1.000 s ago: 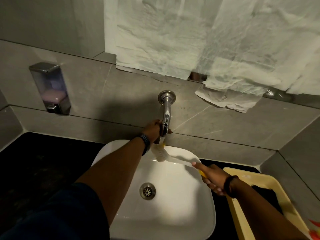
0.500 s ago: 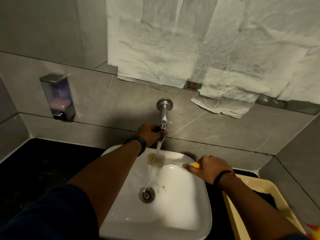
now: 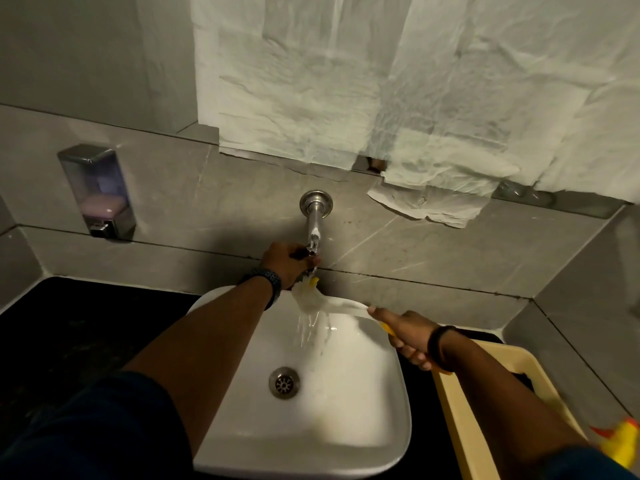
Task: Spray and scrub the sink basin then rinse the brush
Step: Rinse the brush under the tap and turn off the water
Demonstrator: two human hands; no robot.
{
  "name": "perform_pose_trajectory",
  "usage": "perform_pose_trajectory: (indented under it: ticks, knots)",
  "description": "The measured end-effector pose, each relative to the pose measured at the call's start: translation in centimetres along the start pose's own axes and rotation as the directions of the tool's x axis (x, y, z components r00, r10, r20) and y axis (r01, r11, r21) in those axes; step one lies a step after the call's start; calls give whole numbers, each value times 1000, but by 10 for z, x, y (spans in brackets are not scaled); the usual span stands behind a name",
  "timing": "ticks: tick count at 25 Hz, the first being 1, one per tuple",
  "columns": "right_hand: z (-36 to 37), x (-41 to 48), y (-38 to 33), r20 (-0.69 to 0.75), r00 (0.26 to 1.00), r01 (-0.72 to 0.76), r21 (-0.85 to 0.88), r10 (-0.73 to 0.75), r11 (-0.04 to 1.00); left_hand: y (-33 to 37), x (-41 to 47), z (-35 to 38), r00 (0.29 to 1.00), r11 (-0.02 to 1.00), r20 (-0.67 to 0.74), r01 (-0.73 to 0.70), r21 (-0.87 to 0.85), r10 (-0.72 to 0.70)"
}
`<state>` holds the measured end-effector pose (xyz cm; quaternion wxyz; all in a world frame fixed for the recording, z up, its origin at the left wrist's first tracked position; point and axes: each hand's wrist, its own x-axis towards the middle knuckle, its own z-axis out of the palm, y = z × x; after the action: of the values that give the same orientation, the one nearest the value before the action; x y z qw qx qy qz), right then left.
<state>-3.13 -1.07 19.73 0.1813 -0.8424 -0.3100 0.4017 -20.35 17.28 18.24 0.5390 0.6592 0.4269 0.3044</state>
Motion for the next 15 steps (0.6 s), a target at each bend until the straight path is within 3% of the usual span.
perform_pose_trajectory:
  ticks: [1,3,6,8,10,13,15]
  knots:
    - [2,2,2,-118,986,107,-101,-119,989,0,0,0,1000,1000,2,1,1,-1]
    - [5,4,4,-279,881,234,-444,-382,865,-2,1,0,1000,1000,12,-4,5,4]
    - [10,11,9,-302,774,214,-703,-557,678,-5,4,-3,1000,1000,24,-14,-7,14]
    - [13,17,12,-283,766,177,-770,-577,612,-6,7,-3,1000,1000,6,-21,-13,22]
    - [16,18,13,-273,789,166,-768,-550,619,-6,8,5,996,998,-82,-24,50,29]
    - [15,17,18,-262,841,178,-692,-474,700,-5,6,21,961,960,-267,9,279,69]
    - [10,16,22,-284,841,177,-661,-461,730,-5,6,23,929,887,-301,-56,459,215]
